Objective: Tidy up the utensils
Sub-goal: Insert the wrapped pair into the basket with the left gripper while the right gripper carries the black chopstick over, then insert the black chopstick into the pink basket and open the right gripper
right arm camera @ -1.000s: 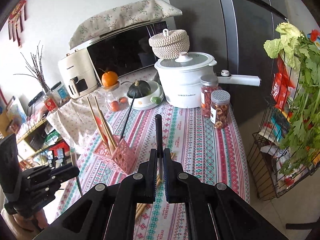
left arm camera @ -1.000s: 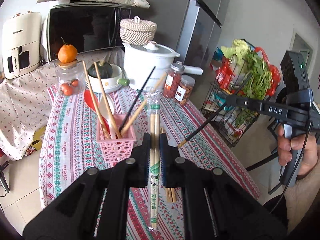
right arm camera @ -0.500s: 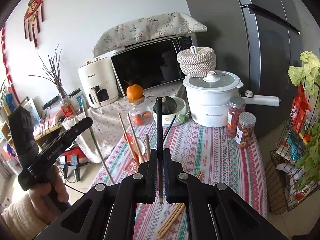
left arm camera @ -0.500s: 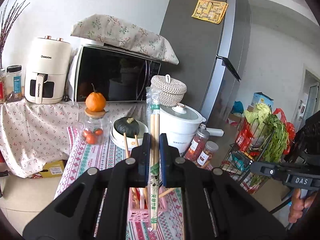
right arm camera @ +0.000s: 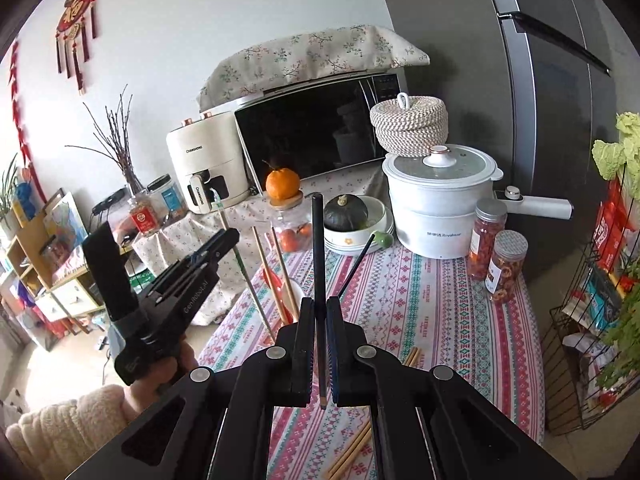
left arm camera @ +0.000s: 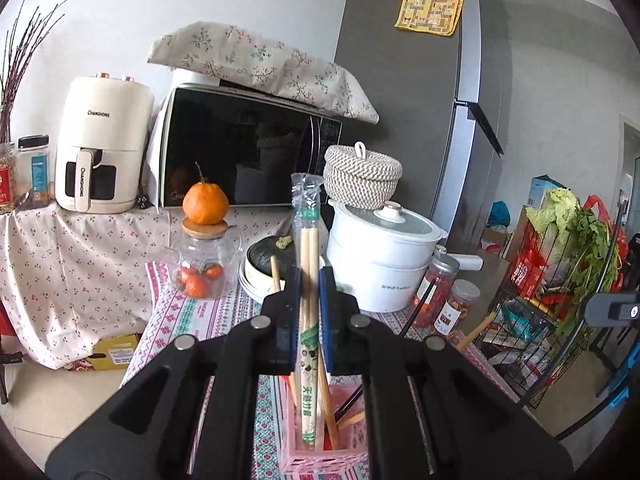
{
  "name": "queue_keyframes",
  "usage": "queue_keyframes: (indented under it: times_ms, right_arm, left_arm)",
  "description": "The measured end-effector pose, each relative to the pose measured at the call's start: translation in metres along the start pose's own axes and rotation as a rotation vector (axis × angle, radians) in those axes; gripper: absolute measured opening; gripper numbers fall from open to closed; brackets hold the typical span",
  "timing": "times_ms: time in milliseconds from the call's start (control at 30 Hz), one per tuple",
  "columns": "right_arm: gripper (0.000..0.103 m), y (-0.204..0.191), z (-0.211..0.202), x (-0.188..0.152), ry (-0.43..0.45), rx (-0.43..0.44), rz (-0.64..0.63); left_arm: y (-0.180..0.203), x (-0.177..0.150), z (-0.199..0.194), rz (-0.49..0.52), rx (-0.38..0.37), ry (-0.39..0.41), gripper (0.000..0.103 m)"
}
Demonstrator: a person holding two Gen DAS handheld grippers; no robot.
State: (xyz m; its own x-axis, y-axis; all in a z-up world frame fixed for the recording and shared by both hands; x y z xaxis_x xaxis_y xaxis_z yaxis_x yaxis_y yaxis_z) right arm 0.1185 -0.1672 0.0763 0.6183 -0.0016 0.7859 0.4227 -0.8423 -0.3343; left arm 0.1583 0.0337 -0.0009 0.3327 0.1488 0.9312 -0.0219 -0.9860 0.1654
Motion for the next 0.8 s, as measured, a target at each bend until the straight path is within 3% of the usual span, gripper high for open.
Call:
queue_keyframes:
  times_ms: [100, 200, 367, 533, 800]
  right_arm:
    - [0.006, -0.008, 0.0, 0.003, 0.016, 0.007, -0.01]
    - [0.006, -0.017, 0.002, 0.009, 0.034, 0.012, -0.018]
    - [0.006, -0.032, 0.004, 0.024, 0.076, 0.026, -0.021]
    - [0.006, -0.051, 0.014, 0.04, 0.108, 0.019, -0.053]
    - [0.006, -0.05, 0.047, 0.035, 0.143, 0.0, -0.043]
  left_arm:
    - [-0.003, -0.004, 0.002, -0.001, 0.02, -0.079, 0.012]
    - [-0.006, -0.003, -0.003, 0.002, 0.034, -0.157, 0.026]
    - [-0.02, -0.001, -0.025, -0.03, 0.055, -0.239, 0.061]
    - [-0.033, -0.01, -0.046, -0.038, 0.068, -0.322, 0.077]
    - [-0.047, -0.042, -0.046, -0.048, 0.066, -0.445, 0.081]
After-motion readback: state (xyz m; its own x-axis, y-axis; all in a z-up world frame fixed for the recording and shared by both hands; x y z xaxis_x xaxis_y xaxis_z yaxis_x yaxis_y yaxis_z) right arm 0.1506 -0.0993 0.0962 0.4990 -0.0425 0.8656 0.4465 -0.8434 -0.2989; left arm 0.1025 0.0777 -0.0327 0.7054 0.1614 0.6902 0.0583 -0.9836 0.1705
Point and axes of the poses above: each gripper's, at about its wrist camera, not at the fingertips, and z roughly the way its jaws point, y to its right, x to its top, the point moved 1 cm from there along z, roughly the way its jaws point, and after that the axes turned 8 degrees about x, right-handed, at the moved point
